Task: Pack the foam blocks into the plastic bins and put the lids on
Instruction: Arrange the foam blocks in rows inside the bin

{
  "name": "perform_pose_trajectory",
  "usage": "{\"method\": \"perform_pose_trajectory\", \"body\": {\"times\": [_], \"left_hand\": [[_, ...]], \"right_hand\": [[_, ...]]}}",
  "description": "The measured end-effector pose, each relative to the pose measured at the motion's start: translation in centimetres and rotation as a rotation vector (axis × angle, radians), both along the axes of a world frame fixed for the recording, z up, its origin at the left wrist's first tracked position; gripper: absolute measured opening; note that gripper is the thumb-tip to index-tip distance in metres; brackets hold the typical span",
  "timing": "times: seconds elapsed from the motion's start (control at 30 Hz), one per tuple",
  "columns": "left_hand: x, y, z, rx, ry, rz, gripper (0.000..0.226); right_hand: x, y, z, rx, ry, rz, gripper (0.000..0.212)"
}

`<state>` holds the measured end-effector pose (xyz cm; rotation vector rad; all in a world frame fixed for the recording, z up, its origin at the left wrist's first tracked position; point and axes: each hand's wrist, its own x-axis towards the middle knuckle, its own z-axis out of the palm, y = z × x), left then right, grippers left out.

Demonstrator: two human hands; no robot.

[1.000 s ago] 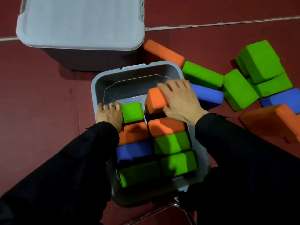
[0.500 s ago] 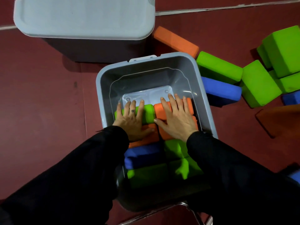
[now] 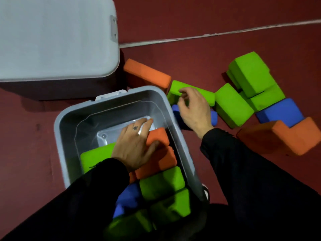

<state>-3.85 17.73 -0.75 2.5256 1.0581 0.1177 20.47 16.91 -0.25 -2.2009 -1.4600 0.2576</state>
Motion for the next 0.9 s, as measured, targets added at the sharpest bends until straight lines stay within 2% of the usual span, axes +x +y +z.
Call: {"method": "perform_pose_trajectory", "body": {"times": [0.07,0.17,0.2,0.27,0.33,0.43,0.53,0.67,0.8,0.9], "left_hand": [[2.2,-0.1,0.0,-0.016,-0.071,-0.003,0.069],[3.3,-1.6,-1.2,-0.031,-0.111,-0.011,0.065],[3.3,-2.4,-1.6,-0.035,-0.105,-0.019,0.064],[3.2,-3.3,-2.2,-0.01,-0.095,-0.049,0.063],[3.4,-3.4,-2.4,0.02,-0.095,-0.074,0.063],[4.8,-3.1,-1.7,0.005,-0.119,-0.057,0.065],[7.8,-2.6,-0.1,0.002,-0.108,-0.053,0.085],[12.8,-1.1,3.0,0.012,-0.058,-0.063,0.121],[15.8,-0.4,5.4,0.065,-0.063,-0.123,0.118],[15.5,-0.1,6.4,0.118,-0.123,-0.036,0.109]], "right_hand": [[4.5,1.0,-3.0,-0.225,-0.031,-0.042,0.043],[7.4,-0.4,-8.5,-0.725,-0.123,0.178,0.083],[7.4,-1.5,-10.5,-0.772,-0.221,0.214,0.092],[6.3,-3.3,-12.6,-0.674,-0.445,0.222,0.083],[5.7,-4.2,-12.6,-0.579,-0.553,0.244,0.077],[6.9,-5.1,-10.1,-0.527,-0.397,0.155,0.09],[9.3,-7.1,-5.7,-0.338,-0.169,0.04,0.082],[12.1,-9.1,1.9,-0.097,-0.017,0.185,0.082],[12.6,-10.2,5.1,0.023,0.094,0.31,0.086],[12.9,-10.5,3.3,-0.02,0.18,0.142,0.101]]}}
